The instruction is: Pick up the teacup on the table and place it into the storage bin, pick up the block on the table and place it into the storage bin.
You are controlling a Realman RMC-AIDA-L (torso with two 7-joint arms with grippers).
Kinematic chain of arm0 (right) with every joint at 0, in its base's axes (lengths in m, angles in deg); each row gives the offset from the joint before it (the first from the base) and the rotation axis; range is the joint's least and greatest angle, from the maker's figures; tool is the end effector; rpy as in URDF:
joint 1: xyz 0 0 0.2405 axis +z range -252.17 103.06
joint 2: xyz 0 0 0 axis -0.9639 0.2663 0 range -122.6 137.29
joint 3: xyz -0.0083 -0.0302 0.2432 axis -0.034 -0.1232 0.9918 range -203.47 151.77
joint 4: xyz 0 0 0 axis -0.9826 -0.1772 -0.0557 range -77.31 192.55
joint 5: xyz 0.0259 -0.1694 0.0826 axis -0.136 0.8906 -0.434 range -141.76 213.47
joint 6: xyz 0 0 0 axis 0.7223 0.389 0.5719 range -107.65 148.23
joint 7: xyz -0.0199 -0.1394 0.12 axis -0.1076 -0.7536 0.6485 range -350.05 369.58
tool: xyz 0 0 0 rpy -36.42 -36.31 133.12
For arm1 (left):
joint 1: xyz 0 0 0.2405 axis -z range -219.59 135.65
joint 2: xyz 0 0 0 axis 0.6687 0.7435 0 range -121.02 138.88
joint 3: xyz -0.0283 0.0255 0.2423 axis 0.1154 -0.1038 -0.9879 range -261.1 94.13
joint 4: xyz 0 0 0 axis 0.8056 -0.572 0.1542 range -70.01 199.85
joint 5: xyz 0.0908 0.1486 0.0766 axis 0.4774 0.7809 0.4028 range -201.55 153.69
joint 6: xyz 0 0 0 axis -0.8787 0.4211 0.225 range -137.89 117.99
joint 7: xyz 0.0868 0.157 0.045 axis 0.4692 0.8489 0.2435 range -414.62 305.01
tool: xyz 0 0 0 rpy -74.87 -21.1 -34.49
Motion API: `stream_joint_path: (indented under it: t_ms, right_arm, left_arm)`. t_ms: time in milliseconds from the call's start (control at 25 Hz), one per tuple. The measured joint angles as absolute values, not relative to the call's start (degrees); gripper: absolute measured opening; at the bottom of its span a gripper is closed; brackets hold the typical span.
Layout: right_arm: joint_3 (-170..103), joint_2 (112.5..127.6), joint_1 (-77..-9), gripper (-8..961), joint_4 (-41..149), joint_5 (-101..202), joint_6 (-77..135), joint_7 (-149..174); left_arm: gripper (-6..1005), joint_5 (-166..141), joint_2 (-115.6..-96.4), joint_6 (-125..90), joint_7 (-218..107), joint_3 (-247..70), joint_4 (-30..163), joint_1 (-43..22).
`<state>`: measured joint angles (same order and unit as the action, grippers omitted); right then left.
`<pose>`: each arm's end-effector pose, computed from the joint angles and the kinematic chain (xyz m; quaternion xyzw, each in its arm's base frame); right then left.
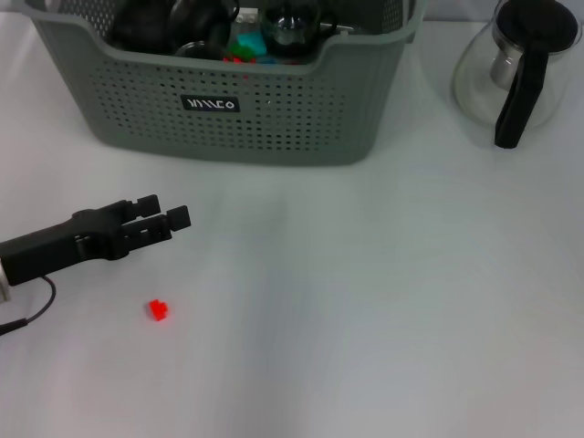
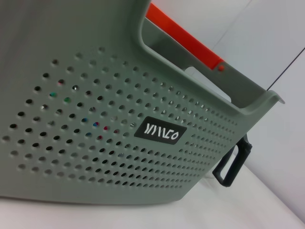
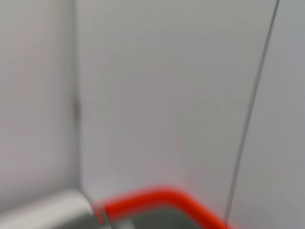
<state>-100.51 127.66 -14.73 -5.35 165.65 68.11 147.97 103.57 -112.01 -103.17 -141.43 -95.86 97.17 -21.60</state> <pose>-0.0317 0.4618 -0.0277 -0.9266 0.1359 0.1777 0.3024 -0.3032 0.2654 -0.0209 -0.8159 -0.4540 -0.3103 0.1786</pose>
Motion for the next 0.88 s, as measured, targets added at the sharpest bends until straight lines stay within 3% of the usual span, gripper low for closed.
stream_joint_path:
  t_ms: [120,400,640,880]
  right_arm:
    - [-101.07,127.75,-25.61,858,-13.81,146.88,68.68,136.17]
    - [-96.60,127.48,-45.67,935,-8.50,103.08,92.68,105.08]
    - [-85.39,126.74,-50.23,946,5.77,104.83,115.07,96.08]
    - [-80.84,126.66,-53.50,946,9.07,123.24,117.58,93.94]
  left_arm:
    - [757,103.35,-111.97,-103.15,-141.44,-95.76,97.18,-21.60]
    - [757,103.16,-111.63,-103.10,-141.21,-93.89,97.26,-21.28]
    - [756,103.28,-111.05,-103.91,-141.01,-92.84,97.72,-21.05]
    - [756,105.31,-109.75,-117.25,-143.61,-94.25,105.42,-21.57]
